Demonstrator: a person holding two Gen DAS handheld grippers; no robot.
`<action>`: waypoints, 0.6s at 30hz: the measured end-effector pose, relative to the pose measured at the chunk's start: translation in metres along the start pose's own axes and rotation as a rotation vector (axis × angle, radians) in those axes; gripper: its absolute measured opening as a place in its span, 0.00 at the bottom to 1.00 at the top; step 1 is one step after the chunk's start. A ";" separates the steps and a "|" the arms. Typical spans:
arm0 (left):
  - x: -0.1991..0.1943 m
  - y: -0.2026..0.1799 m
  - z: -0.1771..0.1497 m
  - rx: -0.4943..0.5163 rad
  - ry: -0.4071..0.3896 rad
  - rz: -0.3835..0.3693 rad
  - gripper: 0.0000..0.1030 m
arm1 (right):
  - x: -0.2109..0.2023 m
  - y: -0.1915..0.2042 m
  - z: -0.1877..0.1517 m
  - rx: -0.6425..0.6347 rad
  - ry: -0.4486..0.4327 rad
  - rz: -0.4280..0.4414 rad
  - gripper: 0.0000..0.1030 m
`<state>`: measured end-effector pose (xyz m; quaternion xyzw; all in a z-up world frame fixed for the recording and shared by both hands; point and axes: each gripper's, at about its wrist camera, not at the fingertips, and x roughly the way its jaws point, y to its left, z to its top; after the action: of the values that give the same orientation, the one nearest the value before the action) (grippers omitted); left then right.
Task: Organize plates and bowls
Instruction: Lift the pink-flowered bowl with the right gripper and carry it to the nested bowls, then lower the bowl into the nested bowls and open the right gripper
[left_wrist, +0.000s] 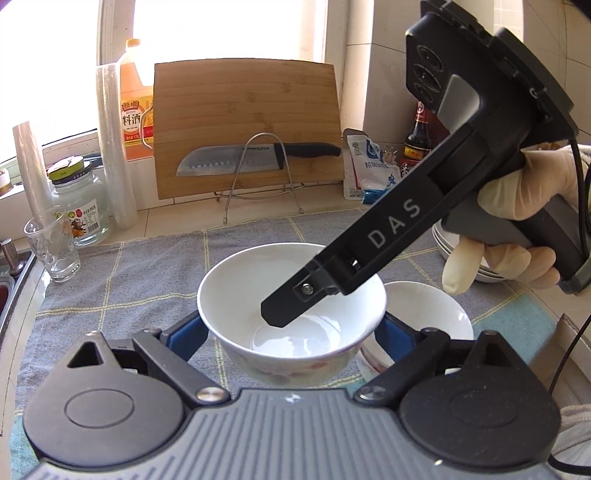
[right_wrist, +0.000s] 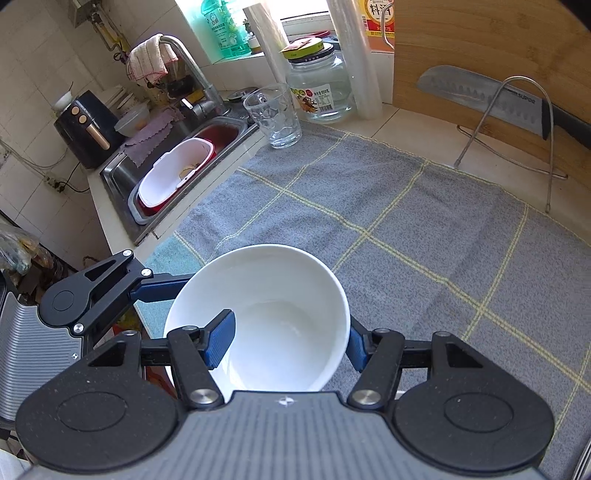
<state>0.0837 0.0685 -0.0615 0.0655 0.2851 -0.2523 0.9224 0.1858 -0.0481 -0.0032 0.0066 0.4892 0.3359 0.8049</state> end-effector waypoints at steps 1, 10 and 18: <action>-0.002 -0.002 -0.001 0.002 0.002 -0.008 0.93 | -0.003 -0.001 -0.005 0.007 -0.002 -0.003 0.65; 0.000 -0.025 0.000 0.050 0.021 -0.074 0.93 | -0.027 -0.014 -0.037 0.062 -0.019 -0.035 0.65; 0.008 -0.045 0.004 0.094 0.018 -0.129 0.93 | -0.047 -0.028 -0.055 0.108 -0.044 -0.069 0.65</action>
<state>0.0686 0.0251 -0.0613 0.0928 0.2850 -0.3236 0.8975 0.1432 -0.1131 -0.0040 0.0407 0.4888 0.2809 0.8249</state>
